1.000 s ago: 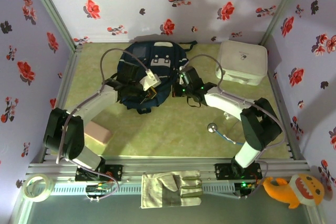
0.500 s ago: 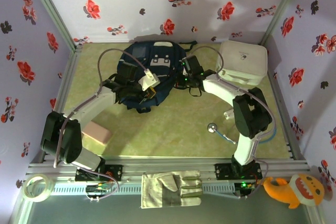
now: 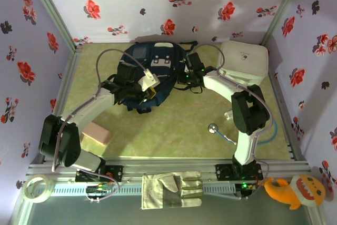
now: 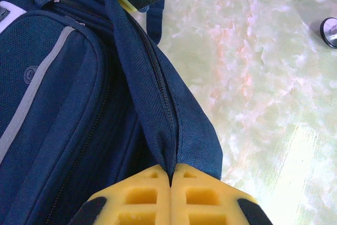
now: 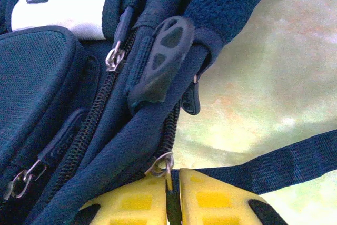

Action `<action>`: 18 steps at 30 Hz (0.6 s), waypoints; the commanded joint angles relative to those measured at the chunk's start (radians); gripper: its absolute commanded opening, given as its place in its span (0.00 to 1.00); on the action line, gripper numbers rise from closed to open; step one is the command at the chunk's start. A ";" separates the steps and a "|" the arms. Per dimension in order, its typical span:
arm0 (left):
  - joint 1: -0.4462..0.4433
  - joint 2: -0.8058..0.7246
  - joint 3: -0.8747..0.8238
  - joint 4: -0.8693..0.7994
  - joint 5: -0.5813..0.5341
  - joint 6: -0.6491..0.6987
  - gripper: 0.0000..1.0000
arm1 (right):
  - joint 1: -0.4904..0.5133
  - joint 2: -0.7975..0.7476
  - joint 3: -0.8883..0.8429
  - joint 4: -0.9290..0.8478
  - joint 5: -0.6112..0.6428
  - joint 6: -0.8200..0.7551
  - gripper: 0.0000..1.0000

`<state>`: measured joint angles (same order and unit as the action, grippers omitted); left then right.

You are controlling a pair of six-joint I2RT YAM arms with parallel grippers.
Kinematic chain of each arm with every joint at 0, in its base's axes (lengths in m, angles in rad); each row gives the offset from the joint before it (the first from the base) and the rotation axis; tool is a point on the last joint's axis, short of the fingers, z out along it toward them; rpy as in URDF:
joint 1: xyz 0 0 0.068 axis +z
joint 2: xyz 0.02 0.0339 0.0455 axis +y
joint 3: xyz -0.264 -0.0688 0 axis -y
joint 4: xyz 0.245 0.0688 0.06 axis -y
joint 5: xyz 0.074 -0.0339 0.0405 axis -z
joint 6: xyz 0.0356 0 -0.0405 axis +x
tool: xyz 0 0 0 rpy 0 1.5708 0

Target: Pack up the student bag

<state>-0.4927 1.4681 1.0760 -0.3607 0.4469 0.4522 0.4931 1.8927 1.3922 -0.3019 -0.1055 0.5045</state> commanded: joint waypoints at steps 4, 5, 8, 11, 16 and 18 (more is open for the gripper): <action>-0.006 -0.049 0.010 -0.040 0.078 -0.025 0.00 | -0.068 -0.128 -0.093 0.078 0.057 0.010 0.26; -0.006 -0.048 0.008 -0.024 0.066 -0.039 0.03 | -0.067 -0.155 -0.117 0.095 0.041 0.009 0.30; -0.007 -0.050 -0.001 0.013 0.065 -0.059 0.17 | -0.067 -0.235 -0.172 0.109 0.027 -0.006 0.40; -0.006 -0.045 0.014 0.012 0.054 -0.070 0.40 | -0.068 -0.319 -0.233 0.111 0.043 -0.018 0.52; -0.007 -0.038 0.021 0.028 -0.053 -0.069 0.62 | -0.068 -0.441 -0.368 0.173 0.085 -0.012 0.67; -0.010 -0.017 0.029 0.030 -0.146 -0.049 0.66 | -0.068 -0.475 -0.416 0.194 0.105 0.002 0.71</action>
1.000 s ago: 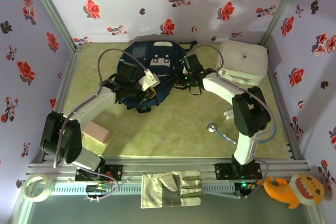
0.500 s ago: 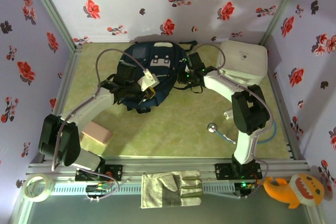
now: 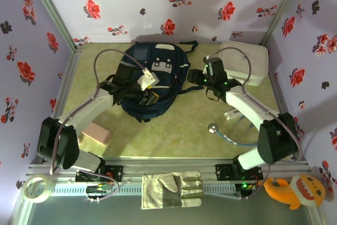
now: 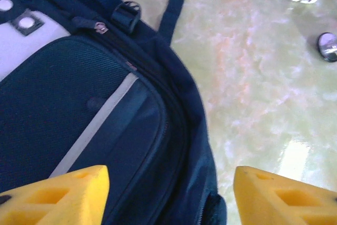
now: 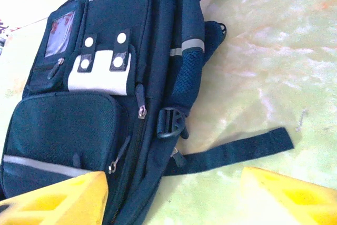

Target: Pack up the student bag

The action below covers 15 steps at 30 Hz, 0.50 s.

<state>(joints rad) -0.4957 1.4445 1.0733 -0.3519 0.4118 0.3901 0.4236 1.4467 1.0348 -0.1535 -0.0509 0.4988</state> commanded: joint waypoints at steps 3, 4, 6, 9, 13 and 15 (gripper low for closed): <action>-0.023 0.059 0.075 -0.021 -0.219 0.071 0.69 | 0.003 -0.059 -0.119 0.087 0.062 0.030 0.74; -0.031 0.080 0.090 -0.036 -0.243 0.089 0.69 | 0.002 -0.065 -0.135 0.100 0.065 0.040 0.75; -0.045 0.128 0.128 -0.075 -0.273 0.133 0.70 | 0.003 -0.072 -0.158 0.113 0.073 0.054 0.76; -0.065 0.210 0.190 -0.137 -0.291 0.186 0.70 | 0.002 -0.075 -0.172 0.117 0.077 0.066 0.77; -0.087 0.306 0.261 -0.197 -0.303 0.224 0.70 | 0.001 -0.083 -0.179 0.116 0.077 0.071 0.77; -0.092 0.334 0.287 -0.227 -0.296 0.235 0.69 | 0.002 -0.087 -0.182 0.111 0.080 0.076 0.77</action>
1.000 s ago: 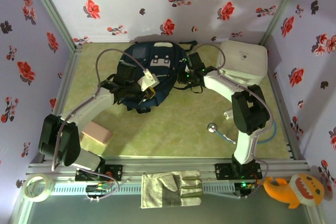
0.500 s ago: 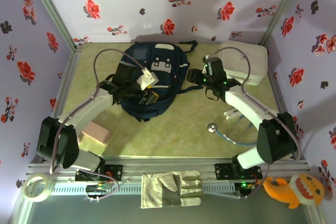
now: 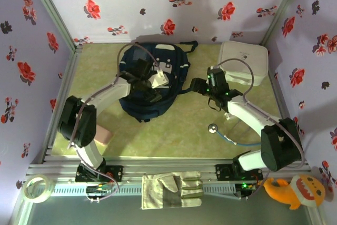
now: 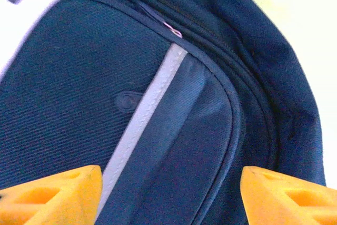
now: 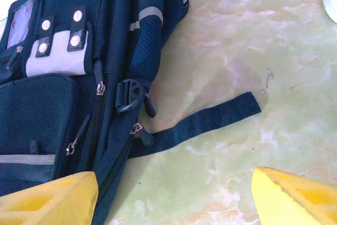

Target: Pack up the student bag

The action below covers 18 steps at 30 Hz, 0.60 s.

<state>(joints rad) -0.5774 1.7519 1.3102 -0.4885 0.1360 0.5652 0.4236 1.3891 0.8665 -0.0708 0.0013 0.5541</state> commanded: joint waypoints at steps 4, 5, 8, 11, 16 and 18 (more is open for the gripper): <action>-0.021 0.059 0.070 -0.129 -0.025 0.080 0.69 | 0.001 -0.034 -0.014 0.026 0.009 0.039 0.79; -0.022 0.067 0.068 -0.127 -0.035 0.085 0.69 | 0.001 -0.033 -0.013 0.029 0.004 0.044 0.79; -0.027 0.090 0.063 -0.095 -0.096 0.102 0.67 | 0.001 -0.030 -0.009 0.036 -0.001 0.055 0.80; -0.027 0.112 0.064 -0.043 -0.162 0.122 0.57 | 0.002 -0.026 -0.003 0.035 -0.006 0.062 0.80; -0.029 0.113 0.044 0.054 -0.239 0.149 0.35 | 0.001 -0.030 -0.003 0.031 -0.004 0.076 0.81; -0.027 0.099 0.033 0.085 -0.249 0.151 0.24 | 0.002 -0.034 -0.010 0.033 -0.001 0.082 0.81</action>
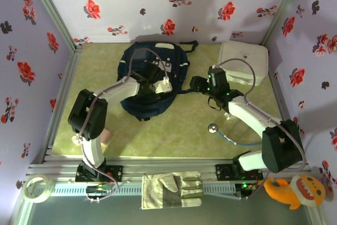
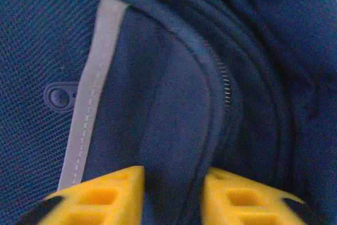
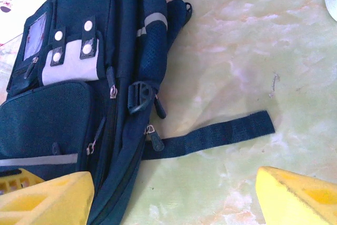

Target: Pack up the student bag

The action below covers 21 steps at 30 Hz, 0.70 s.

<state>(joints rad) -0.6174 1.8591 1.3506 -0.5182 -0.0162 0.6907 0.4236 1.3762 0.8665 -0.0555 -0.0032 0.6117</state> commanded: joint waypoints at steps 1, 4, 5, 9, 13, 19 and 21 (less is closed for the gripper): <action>0.011 -0.016 -0.008 0.115 -0.097 0.022 0.21 | 0.001 -0.021 -0.013 0.019 0.003 0.027 0.81; 0.011 -0.058 -0.007 0.114 -0.097 -0.020 0.09 | 0.001 -0.015 -0.010 0.022 -0.009 0.026 0.82; 0.010 -0.075 -0.015 0.118 -0.091 -0.025 0.06 | 0.002 -0.011 -0.005 0.020 -0.012 0.025 0.81; 0.010 -0.152 -0.059 0.152 -0.071 -0.047 0.00 | 0.002 0.011 0.016 0.019 -0.027 0.021 0.82; 0.011 -0.250 -0.122 0.197 -0.030 -0.070 0.00 | 0.001 0.051 0.053 0.020 -0.065 0.021 0.82; 0.010 -0.405 -0.225 0.282 0.054 -0.114 0.00 | 0.005 0.134 0.130 0.039 -0.179 0.010 0.80; 0.010 -0.448 -0.262 0.319 0.076 -0.138 0.00 | 0.007 0.175 0.174 0.040 -0.220 0.002 0.79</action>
<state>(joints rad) -0.6086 1.5032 1.1072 -0.3275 -0.0109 0.6170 0.4236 1.5105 0.9756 -0.0441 -0.1394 0.6212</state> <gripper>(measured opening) 0.051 0.796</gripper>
